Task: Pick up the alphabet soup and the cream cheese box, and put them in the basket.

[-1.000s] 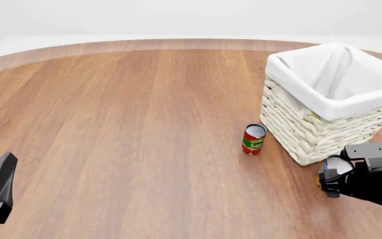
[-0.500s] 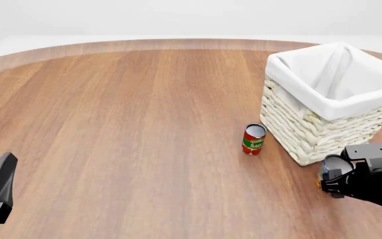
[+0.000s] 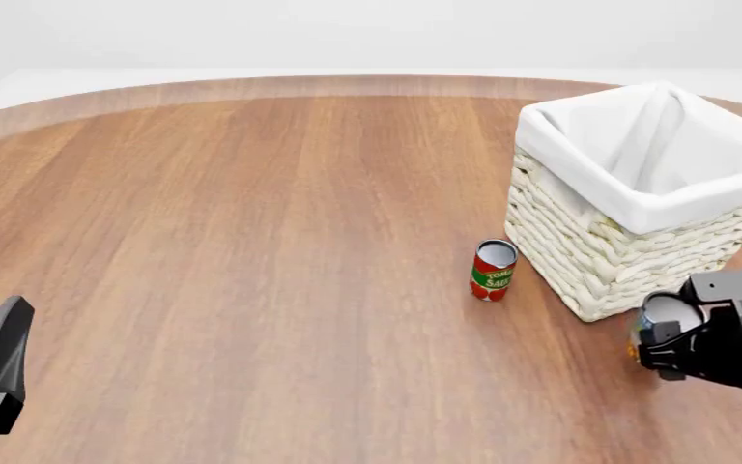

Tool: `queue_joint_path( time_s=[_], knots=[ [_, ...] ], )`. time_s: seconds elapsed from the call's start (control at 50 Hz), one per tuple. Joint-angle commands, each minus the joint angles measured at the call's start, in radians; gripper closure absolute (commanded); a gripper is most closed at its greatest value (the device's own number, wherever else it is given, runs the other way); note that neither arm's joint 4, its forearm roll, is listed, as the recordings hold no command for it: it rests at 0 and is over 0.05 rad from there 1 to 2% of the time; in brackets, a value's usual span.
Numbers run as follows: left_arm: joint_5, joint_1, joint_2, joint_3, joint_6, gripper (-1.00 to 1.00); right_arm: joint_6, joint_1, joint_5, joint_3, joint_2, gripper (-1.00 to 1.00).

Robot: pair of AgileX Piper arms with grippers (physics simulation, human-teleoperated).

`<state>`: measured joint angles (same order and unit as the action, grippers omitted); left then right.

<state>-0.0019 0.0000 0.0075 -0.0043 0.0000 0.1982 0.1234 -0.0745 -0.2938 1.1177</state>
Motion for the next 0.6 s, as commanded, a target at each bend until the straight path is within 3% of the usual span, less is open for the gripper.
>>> queue_joint_path(
  time_s=[0.02,0.6],
  knots=[
    [0.0,0.0,0.0,0.0,0.0,-1.0,-0.008,0.007,-0.076,-0.032,-0.073,1.0],
    [0.0,0.0,0.0,0.0,0.0,-1.0,0.016,0.018,-0.32,-0.164,-0.251,1.0]
  ],
)
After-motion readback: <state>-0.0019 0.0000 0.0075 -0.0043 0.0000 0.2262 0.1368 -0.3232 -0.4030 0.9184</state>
